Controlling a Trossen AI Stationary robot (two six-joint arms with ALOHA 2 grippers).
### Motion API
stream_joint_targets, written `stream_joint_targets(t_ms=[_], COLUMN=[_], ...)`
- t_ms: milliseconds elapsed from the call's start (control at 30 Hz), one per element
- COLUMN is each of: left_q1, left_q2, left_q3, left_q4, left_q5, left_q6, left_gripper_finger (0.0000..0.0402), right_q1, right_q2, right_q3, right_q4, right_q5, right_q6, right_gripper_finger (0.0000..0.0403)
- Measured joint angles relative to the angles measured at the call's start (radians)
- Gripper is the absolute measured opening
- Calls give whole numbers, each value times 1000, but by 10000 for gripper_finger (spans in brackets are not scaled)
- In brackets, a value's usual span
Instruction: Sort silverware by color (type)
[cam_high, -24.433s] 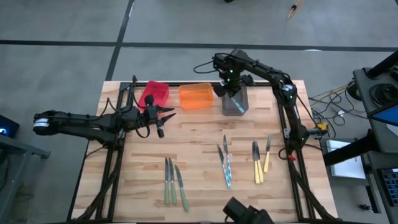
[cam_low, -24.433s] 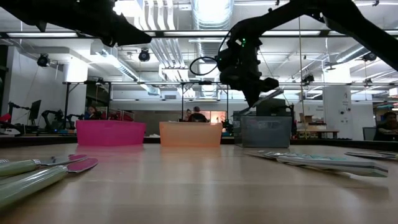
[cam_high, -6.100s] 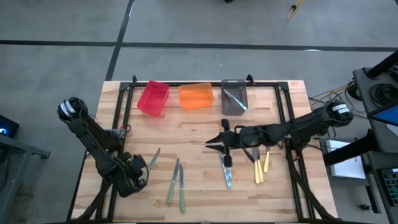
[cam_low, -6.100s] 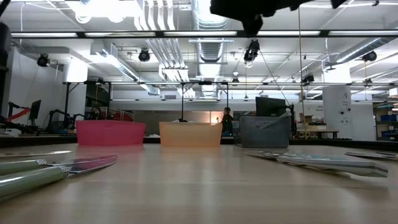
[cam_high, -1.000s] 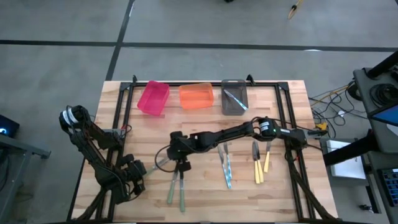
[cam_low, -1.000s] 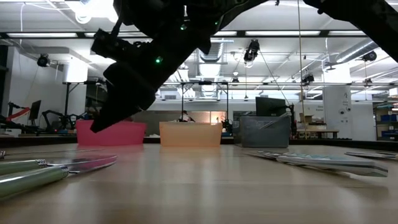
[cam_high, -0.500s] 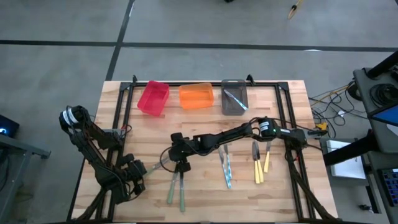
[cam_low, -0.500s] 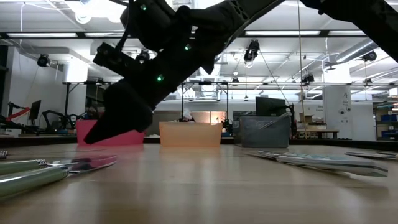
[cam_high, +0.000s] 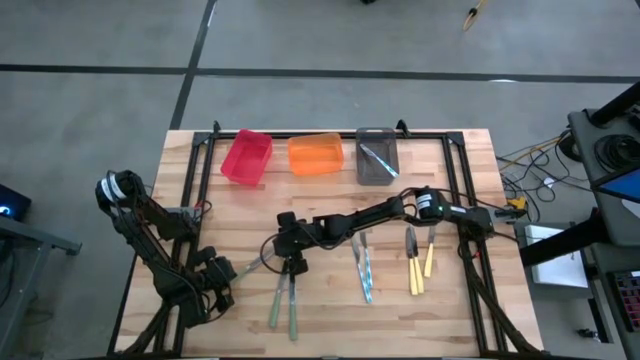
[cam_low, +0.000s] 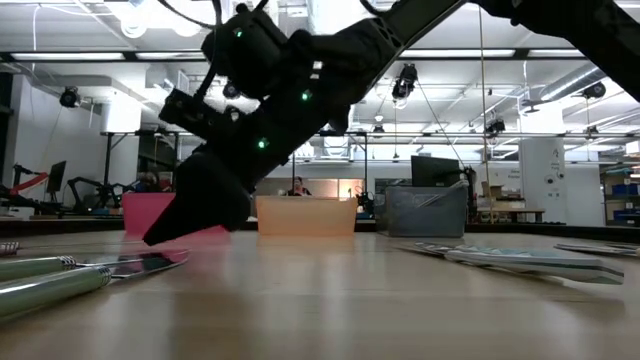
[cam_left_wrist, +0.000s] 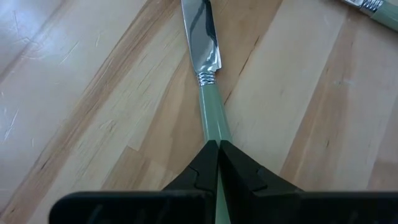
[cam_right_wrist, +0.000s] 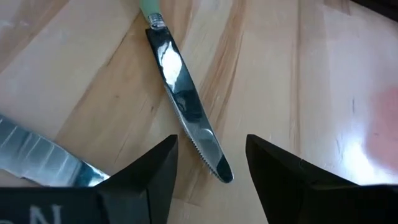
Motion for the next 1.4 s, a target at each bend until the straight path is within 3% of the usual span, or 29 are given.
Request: stream_joint_targets(t_ms=[400, 933, 1400], left_q1=[0, 0, 0], left_q2=[0, 0, 0], left_q3=[-1, 9, 122], left_q4=[11, 3, -229], left_q5=[-22, -24, -13], left_q6=[0, 0, -11], left_gripper_finger=[0, 0, 0], right_q1=[-10, -16, -19], right_q2=[59, 62, 59], right_q3=[10, 11, 10], right_q4=[64, 67, 59], right_q5=[-49, -98, -127], right_q6=[26, 8, 109], right_gripper_finger=[158, 15, 7])
